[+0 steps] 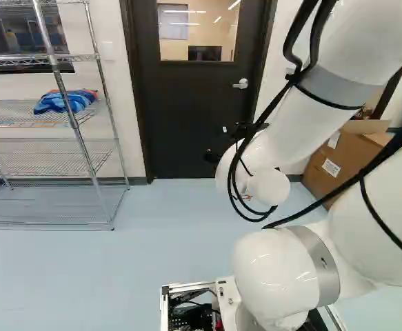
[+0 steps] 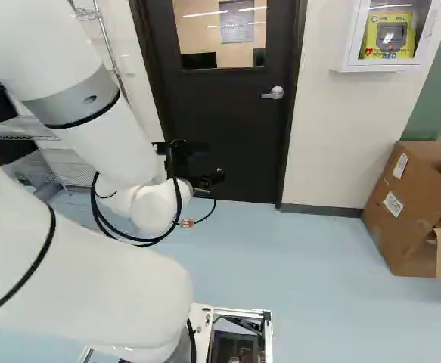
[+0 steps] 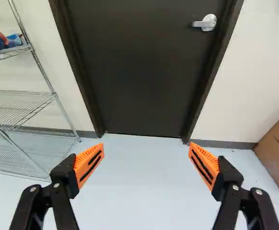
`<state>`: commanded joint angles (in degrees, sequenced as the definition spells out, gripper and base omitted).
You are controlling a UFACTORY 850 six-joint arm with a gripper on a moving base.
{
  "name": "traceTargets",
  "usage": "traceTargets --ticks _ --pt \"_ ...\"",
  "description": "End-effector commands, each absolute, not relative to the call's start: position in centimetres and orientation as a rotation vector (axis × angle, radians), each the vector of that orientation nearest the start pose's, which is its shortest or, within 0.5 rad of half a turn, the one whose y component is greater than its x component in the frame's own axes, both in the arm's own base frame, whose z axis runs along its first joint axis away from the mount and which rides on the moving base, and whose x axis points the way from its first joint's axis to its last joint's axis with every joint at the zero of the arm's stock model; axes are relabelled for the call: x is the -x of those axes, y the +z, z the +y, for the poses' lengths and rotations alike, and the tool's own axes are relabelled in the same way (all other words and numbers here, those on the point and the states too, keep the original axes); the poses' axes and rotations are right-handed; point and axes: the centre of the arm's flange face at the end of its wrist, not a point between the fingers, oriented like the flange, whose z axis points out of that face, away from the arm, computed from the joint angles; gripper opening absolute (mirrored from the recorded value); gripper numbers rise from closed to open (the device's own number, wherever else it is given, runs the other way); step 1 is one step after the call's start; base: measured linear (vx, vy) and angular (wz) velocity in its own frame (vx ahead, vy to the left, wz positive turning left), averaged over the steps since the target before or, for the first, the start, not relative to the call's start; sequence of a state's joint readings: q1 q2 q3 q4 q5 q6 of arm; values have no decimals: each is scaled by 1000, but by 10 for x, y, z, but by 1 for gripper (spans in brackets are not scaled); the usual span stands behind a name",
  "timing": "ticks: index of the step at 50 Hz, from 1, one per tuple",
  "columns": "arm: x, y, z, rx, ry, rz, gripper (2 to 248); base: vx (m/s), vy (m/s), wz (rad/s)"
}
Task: Open the door and move inside
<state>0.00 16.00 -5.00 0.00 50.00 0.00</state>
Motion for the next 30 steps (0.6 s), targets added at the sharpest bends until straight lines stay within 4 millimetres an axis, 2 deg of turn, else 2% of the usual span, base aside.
traceTargets --ticks 15,30 --pt "-270 366 0 2558 -1824 0 247 43 -11 4" --pt "-270 366 0 2558 -1824 0 247 108 -54 4"
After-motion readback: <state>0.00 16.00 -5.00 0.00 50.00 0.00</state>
